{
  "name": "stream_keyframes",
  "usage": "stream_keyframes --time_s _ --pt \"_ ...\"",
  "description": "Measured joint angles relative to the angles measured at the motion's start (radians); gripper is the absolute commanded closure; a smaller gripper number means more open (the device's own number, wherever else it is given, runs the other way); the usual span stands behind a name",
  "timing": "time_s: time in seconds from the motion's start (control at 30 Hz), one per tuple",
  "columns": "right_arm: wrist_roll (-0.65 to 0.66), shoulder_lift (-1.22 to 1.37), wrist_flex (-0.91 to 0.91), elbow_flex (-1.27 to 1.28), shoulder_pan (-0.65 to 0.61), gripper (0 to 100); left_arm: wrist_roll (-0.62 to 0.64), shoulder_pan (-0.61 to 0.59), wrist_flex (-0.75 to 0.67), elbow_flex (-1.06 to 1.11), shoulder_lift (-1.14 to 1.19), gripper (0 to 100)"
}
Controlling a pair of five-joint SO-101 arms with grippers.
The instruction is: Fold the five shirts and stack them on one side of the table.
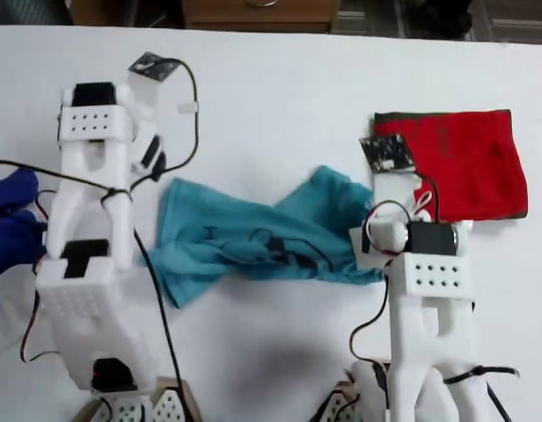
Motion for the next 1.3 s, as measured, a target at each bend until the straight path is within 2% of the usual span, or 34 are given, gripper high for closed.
stream_keyframes --time_s 0.23,0.37,0.57,0.63,0.7,0.9,1.13,1.3 --pt "0.009 -0.003 -0.069 0.104 0.005 97.9 0.026 0.091 -0.009 0.0 0.06 85" --pt "0.015 -0.003 -0.078 0.173 0.005 97.9 0.028 0.101 -0.014 -0.002 0.137 85" --pt "0.117 -0.006 -0.153 0.287 0.086 97.9 0.029 0.1 -0.017 -0.006 0.227 85" --pt "0.135 -0.006 -0.18 0.298 0.127 97.7 0.029 0.101 -0.017 -0.006 0.239 90" --pt "0.144 -0.006 -0.192 0.299 0.158 97.5 0.029 0.101 -0.017 -0.006 0.244 99" --pt "0.144 -0.006 -0.196 0.299 0.176 96.8 0.029 0.1 0.02 -0.006 0.244 97" --pt "0.144 -0.006 -0.196 0.299 0.176 78.5 0.029 0.1 0.107 -0.006 0.227 97" --pt "0.144 -0.006 -0.196 0.298 0.178 78.6 0.029 0.124 0.117 -0.008 0.12 95"
